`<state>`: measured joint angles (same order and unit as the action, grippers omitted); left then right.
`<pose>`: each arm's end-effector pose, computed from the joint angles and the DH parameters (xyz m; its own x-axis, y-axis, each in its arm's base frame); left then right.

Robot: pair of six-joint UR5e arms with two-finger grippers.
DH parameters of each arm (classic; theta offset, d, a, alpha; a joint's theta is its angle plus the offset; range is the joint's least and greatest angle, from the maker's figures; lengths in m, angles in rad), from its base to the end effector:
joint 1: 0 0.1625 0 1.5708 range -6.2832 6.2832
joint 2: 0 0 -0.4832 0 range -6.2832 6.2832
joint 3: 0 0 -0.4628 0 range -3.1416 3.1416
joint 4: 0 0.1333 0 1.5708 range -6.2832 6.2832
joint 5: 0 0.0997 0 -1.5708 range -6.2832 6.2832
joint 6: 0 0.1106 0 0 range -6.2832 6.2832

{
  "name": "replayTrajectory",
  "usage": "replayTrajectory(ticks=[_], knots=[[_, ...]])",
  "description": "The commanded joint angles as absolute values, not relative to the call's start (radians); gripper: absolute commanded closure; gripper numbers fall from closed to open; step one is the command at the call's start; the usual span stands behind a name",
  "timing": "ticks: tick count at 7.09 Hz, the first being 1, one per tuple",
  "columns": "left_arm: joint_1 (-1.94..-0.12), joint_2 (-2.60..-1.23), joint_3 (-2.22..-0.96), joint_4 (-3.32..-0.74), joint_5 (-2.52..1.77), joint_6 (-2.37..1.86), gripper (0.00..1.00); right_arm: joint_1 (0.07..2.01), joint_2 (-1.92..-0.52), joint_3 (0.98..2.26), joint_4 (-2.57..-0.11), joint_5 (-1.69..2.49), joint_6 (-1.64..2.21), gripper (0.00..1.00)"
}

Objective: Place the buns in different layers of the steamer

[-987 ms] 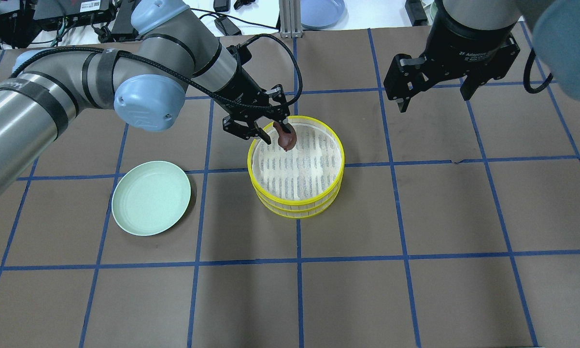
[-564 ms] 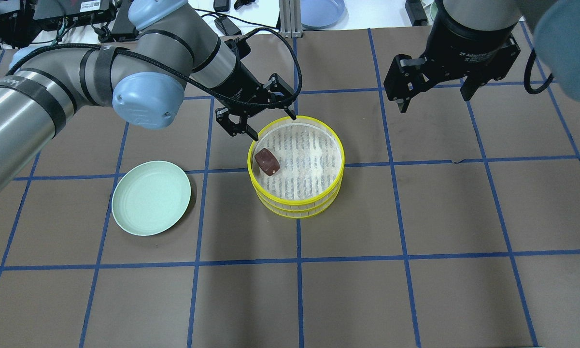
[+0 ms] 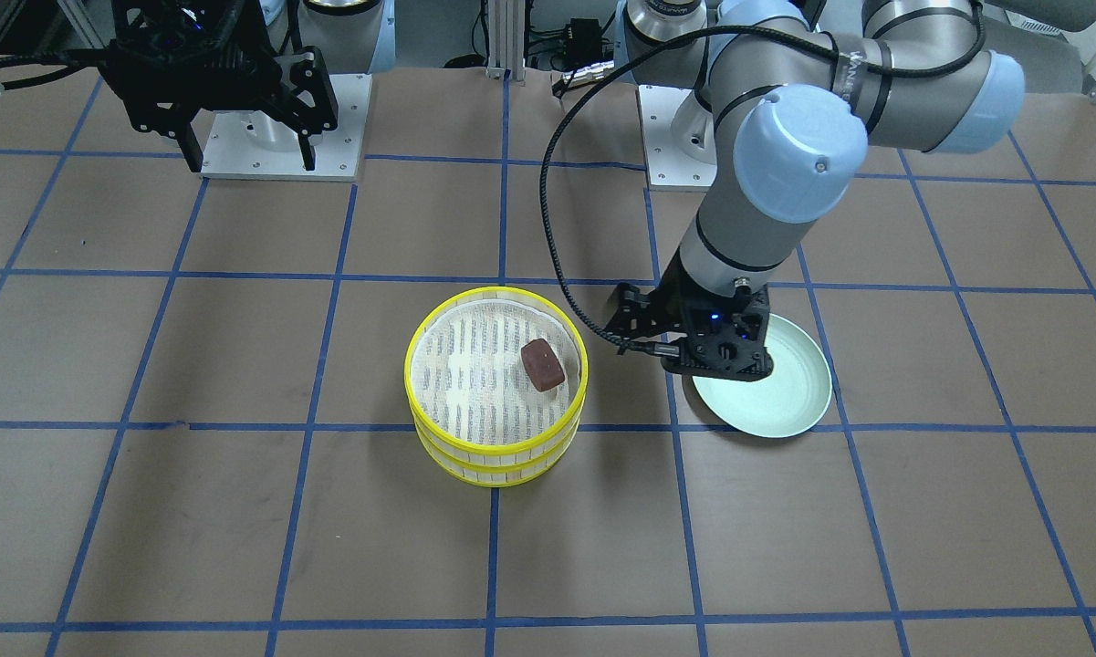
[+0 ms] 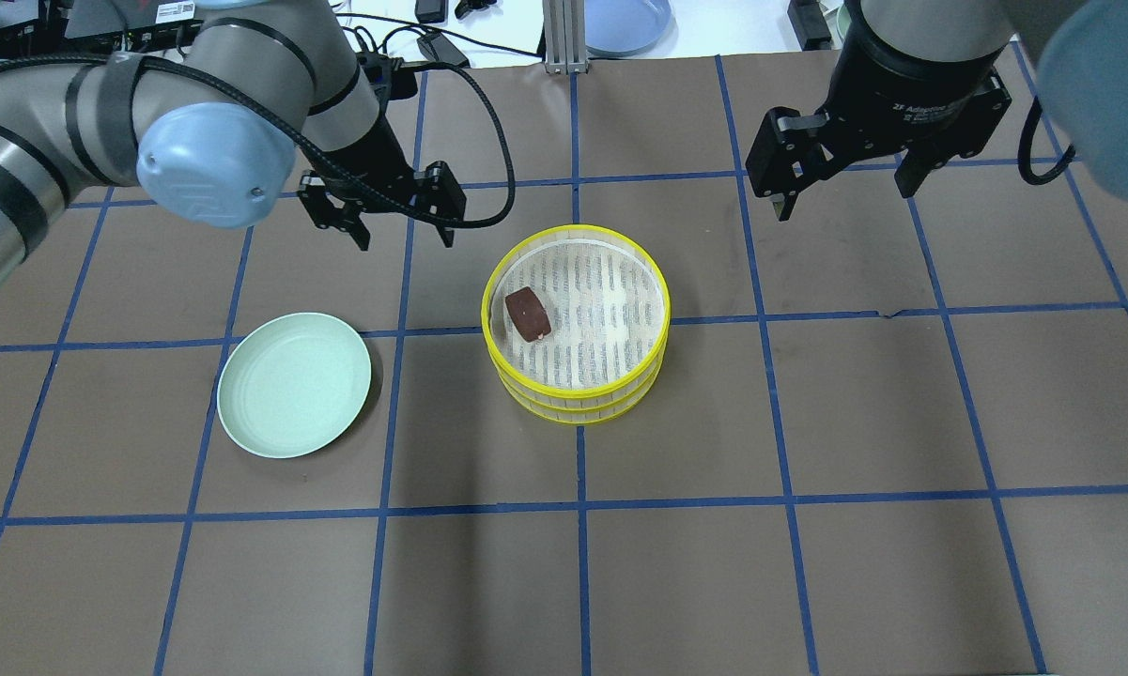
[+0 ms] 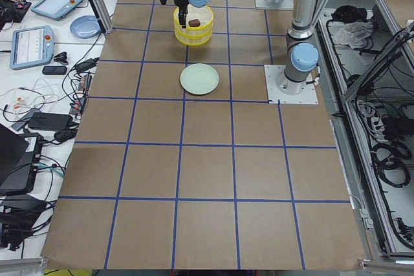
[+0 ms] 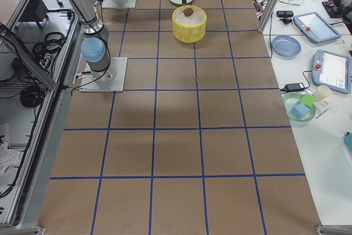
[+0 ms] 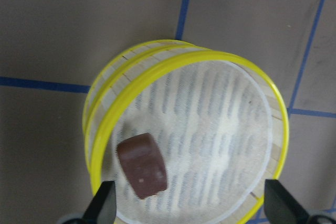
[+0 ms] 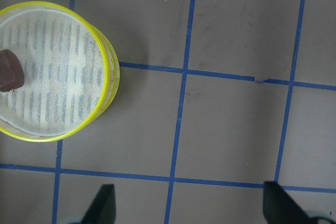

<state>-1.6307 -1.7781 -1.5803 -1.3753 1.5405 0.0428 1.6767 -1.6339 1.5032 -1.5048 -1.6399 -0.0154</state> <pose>-0.1752 -0.6394 0.4232 -0.9943 0.1018 0.0312 0.1025 0.9945 0.0200 0.1815 -0.5187 0.6014 -0.9908 -0.1163 0.0699 -0.1208 0.9906 -0.0636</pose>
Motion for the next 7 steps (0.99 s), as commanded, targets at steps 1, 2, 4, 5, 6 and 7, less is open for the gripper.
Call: replayTrajectory(ticks=[1,2,4,5,6,7], knots=[[-1.501,-1.705,-1.516,-1.493,1.614,0.206,0.0,1.677,-1.634,1.503,-1.505,-1.64,-0.015,0.0],[-1.476,-1.659,-1.513,-1.55,1.62,0.231,0.0,1.678,-1.635,1.503,-1.505,-1.64,-0.015,0.0],[-1.479,-1.565,-1.516,-1.575,1.621,0.216,0.0,1.678,-1.635,1.503,-1.505,-1.64,-0.015,0.0],[-1.482,-1.542,-1.523,-1.581,1.623,0.209,0.0,1.68,-1.635,1.503,-1.505,-1.64,-0.015,0.0],[-1.486,-1.534,-1.528,-1.595,1.609,0.142,0.0,1.681,-1.635,1.503,-1.506,-1.638,-0.017,0.0],[-1.489,-1.531,-1.528,-1.598,1.611,0.124,0.0,1.683,-1.635,1.503,-1.506,-1.638,-0.017,0.0]])
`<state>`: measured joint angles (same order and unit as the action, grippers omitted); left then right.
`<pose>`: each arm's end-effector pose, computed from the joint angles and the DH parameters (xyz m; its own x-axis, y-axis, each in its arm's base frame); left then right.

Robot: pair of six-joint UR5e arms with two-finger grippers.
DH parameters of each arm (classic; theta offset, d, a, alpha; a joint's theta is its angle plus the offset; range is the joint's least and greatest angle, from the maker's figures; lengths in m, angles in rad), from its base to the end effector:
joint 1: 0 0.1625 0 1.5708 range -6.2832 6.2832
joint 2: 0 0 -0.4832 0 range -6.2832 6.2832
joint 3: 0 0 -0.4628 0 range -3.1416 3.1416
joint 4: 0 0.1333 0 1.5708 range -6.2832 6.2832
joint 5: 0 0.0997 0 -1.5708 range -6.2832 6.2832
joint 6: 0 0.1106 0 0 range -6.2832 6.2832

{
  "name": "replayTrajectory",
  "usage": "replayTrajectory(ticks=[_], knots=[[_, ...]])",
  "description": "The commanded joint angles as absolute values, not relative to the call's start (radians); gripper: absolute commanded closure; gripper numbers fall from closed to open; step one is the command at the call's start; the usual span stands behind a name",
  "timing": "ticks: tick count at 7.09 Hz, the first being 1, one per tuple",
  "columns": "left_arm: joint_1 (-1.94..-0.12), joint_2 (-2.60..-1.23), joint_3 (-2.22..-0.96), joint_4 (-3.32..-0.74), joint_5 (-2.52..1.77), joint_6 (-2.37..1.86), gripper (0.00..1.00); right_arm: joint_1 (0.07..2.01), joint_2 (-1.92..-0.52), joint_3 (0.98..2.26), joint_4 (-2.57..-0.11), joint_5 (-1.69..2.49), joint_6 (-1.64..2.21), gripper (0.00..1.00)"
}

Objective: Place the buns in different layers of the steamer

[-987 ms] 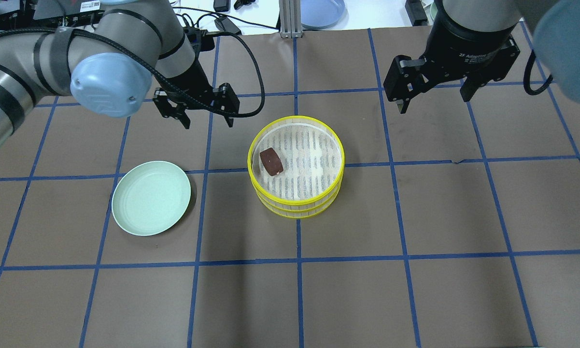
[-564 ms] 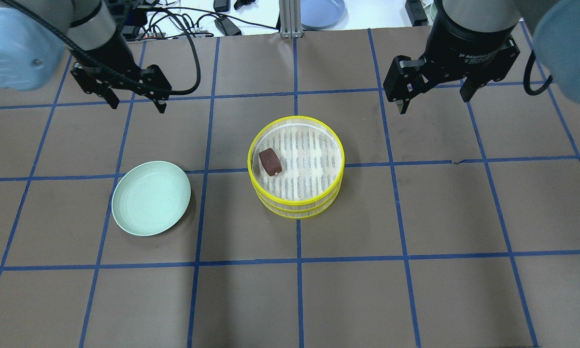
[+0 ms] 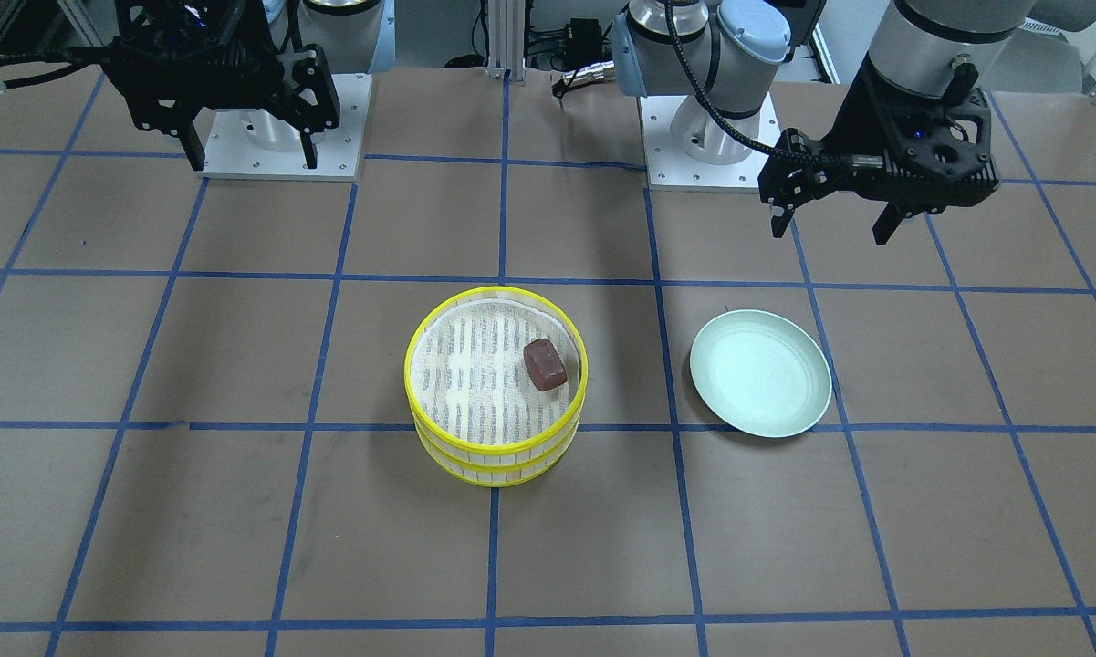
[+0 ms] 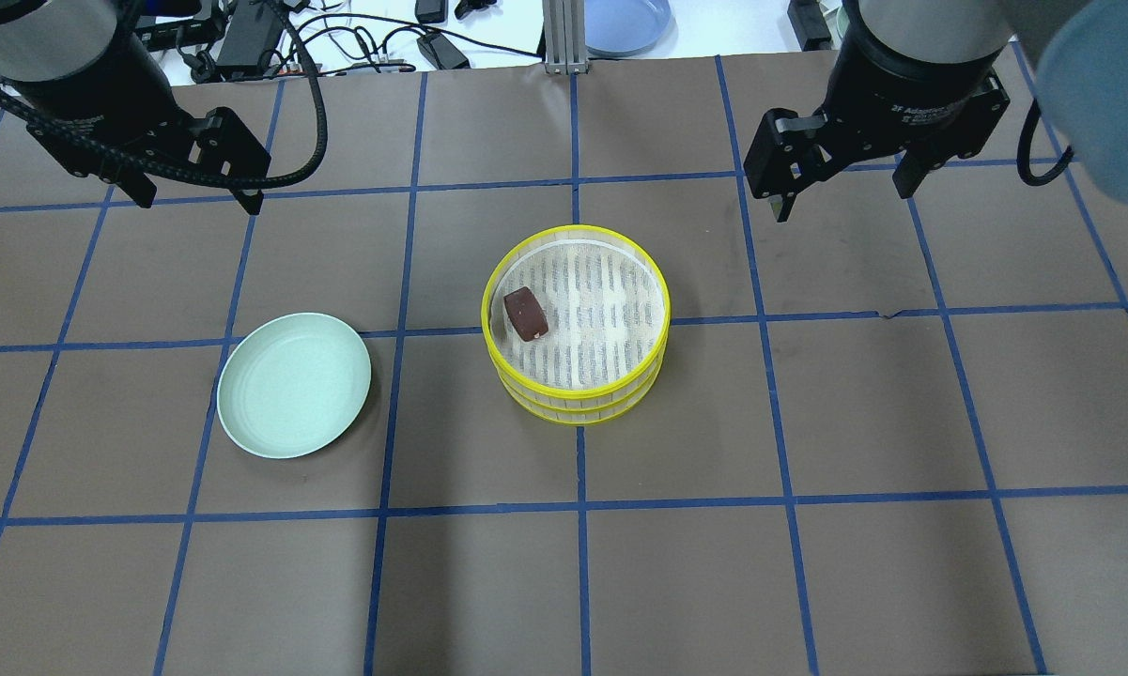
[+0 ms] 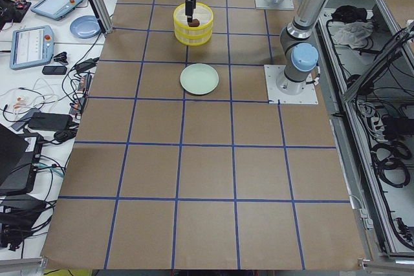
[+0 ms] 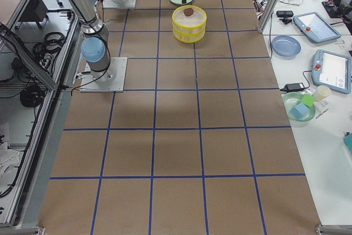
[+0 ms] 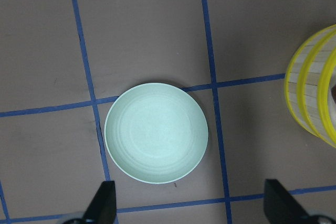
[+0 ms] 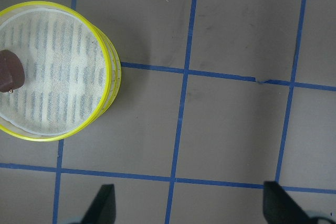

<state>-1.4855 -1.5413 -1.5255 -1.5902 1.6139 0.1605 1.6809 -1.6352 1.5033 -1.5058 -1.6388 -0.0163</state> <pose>-0.0810 -0.5619 0.5753 -0.9960 0.0726 -0.0513 0.0751 0.9960 -0.0478 0.1838 -0.5175 0.6021 -0.9902 -0.1213 0.0689 -0.1258 0.9899 -0.0657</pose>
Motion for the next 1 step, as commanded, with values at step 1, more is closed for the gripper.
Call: replayTrajectory(ticks=[1], knots=[[-1.489,-1.531,-1.528,-1.6,1.609,0.121,0.0,1.683,-1.635,1.503,-1.505,-1.64,-0.017,0.0]])
